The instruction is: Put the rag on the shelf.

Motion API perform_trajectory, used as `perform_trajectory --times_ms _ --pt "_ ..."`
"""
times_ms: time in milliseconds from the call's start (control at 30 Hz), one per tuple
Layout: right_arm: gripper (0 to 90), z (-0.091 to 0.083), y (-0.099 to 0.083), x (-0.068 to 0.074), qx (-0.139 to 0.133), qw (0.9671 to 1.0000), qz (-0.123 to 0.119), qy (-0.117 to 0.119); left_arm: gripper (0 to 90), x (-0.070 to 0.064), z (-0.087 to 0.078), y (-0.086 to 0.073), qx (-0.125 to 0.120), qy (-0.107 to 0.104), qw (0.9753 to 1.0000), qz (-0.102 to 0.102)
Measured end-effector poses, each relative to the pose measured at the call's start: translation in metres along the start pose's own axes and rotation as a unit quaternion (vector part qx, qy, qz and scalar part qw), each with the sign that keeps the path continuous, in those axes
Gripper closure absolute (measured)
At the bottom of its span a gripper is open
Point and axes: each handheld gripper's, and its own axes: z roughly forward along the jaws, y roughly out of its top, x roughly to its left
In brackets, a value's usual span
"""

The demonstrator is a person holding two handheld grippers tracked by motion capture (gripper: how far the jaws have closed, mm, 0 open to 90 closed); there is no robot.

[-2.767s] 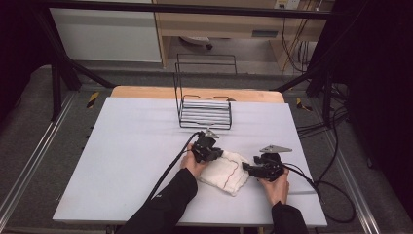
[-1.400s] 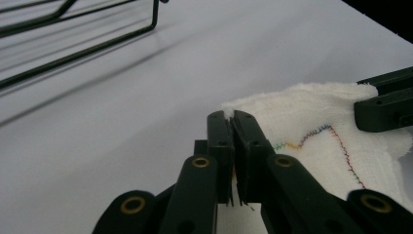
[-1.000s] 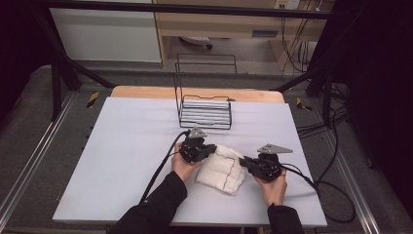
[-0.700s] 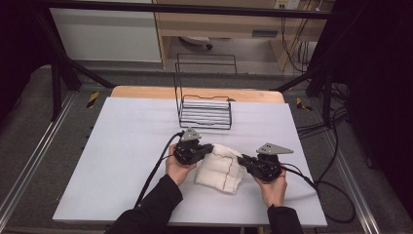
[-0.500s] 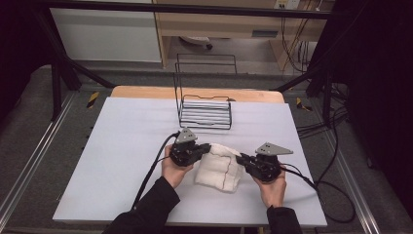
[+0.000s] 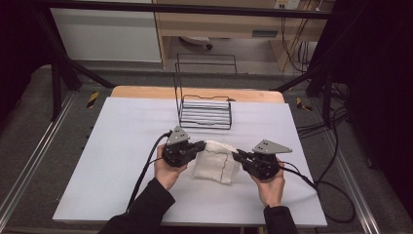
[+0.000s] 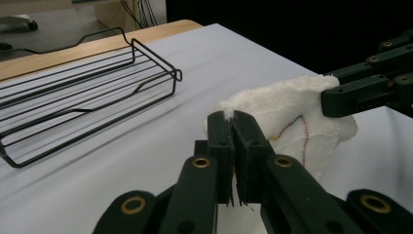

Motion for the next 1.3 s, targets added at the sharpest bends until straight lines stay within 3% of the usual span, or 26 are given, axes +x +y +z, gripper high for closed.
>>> perform_trajectory --times_ms 100,467,600,1067,1300 --pt "79.9 -0.002 0.008 0.004 -0.008 0.9998 -0.018 -0.002 86.9 0.0 -0.005 0.002 -0.01 0.004 0.9999 0.002" --pt "79.8 -0.006 0.024 0.012 -0.041 0.9984 -0.039 -0.005 86.9 -0.001 -0.022 0.01 -0.057 0.024 0.998 0.009" --pt "79.8 -0.007 0.028 0.014 -0.073 0.9964 -0.043 -0.002 87.0 0.0 -0.029 0.014 -0.079 0.029 0.9964 0.009" --pt "79.8 -0.007 0.045 0.022 -0.12 0.9911 -0.057 -0.003 86.9 0.004 -0.042 0.023 -0.117 0.045 0.992 0.012" --pt "79.8 -0.006 0.057 0.022 -0.146 0.9879 -0.053 -0.004 86.9 0.006 -0.05 0.031 -0.141 0.053 0.9885 0.014"
